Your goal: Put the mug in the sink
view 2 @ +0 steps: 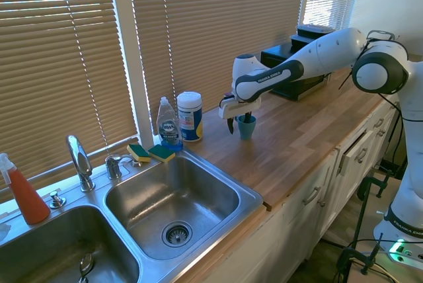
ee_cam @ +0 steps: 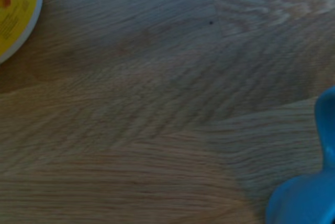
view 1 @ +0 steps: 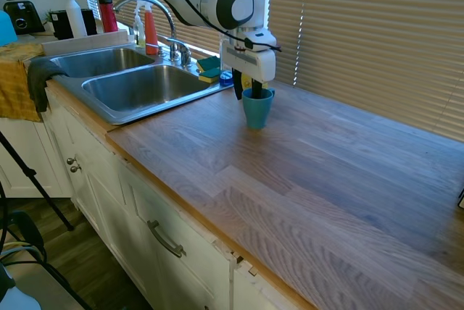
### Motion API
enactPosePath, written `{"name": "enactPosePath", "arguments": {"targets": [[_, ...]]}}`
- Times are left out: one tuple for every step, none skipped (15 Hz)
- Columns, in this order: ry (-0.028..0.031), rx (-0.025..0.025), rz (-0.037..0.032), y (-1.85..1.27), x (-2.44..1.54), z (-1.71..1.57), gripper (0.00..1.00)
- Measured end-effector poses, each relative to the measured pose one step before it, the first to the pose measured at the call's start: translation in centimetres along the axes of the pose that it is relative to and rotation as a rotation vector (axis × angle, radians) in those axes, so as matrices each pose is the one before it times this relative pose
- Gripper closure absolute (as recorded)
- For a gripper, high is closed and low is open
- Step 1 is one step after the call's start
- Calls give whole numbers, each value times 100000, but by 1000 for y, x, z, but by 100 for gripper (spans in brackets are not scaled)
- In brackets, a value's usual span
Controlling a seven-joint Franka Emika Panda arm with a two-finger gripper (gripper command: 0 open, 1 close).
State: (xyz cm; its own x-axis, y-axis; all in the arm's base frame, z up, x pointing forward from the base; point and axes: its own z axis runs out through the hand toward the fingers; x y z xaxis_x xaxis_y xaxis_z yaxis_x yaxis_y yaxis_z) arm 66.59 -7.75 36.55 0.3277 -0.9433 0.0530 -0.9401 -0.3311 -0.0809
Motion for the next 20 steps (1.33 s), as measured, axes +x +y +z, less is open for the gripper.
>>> {"name": "enactPosePath", "arguments": {"targets": [[-25,-68,175,54,102,29,100],[-144,-141,56,54,86,93,100],[-261,-144,97,74,119,116,100],[-420,-87,239,67,107,137,100],[-238,-122,165,51,74,99,100],[-130,-147,91,42,66,111,100],[-94,-162,-21,11,4,110,100],[-72,-174,-22,16,11,96,100],[7,-129,-205,39,65,57,100],[53,-87,-211,57,102,5,100],[37,-35,12,31,58,0,100],[31,70,-85,-17,-21,-36,100],[436,153,-146,19,68,-214,100],[316,555,-156,14,70,-424,100],[47,103,-111,6,16,-58,100],[153,262,-18,-31,7,-25,100],[307,599,-135,-94,-53,-40,100],[375,796,-93,-46,-48,-205,100],[527,1260,-200,-27,-137,-532,100],[433,1364,-627,-92,-436,-868,100]]}}
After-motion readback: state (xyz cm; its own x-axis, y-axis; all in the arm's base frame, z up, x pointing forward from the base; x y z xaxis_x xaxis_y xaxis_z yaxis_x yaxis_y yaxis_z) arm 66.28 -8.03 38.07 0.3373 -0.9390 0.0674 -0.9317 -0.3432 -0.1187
